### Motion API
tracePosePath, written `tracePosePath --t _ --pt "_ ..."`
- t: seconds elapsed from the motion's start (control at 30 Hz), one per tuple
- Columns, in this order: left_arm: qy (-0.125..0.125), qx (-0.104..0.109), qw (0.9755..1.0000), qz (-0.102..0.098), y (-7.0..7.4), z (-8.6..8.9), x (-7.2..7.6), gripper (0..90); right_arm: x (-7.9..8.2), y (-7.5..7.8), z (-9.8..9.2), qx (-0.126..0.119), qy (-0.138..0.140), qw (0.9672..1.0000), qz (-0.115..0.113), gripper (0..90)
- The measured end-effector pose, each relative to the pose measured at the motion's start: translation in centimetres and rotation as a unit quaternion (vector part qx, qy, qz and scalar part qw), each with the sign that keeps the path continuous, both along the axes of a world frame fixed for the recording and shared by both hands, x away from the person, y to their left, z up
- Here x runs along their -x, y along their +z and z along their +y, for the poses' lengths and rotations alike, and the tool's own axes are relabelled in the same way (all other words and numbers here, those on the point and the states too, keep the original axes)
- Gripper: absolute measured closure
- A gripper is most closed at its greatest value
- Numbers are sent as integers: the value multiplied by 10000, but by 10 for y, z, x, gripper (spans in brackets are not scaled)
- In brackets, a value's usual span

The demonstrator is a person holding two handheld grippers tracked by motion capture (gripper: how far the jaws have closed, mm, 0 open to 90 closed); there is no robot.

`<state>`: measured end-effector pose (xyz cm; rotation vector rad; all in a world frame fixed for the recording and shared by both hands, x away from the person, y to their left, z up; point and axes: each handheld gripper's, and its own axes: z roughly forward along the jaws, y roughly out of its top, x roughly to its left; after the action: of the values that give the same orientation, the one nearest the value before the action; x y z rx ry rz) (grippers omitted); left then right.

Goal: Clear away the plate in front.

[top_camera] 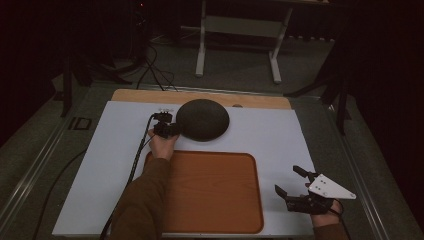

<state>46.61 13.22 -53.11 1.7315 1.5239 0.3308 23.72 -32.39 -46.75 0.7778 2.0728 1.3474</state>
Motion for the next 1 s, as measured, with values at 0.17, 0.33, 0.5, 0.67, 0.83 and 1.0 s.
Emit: tracePosePath --t 0.17,0.33,0.5,0.67,0.83,1.0 --pt "114 459 9983 329 -3 3 -6 538 0 0 1 21 12 10000 8 114" --pt "184 546 9973 455 -3 -1 -8 555 0 0 0 5 -4 10000 4 114" --pt "368 681 9948 666 0 0 -10 597 0 0 1 28 13 10000 2 114" --pt "524 672 9940 692 4 0 -9 643 -1 0 2 72 29 10000 2 114" --pt "667 886 9912 726 3 -1 -9 663 -1 0 2 67 31 10000 11 114" --pt "729 1269 9873 625 4 -5 -8 707 -2 0 2 62 28 10000 14 114"
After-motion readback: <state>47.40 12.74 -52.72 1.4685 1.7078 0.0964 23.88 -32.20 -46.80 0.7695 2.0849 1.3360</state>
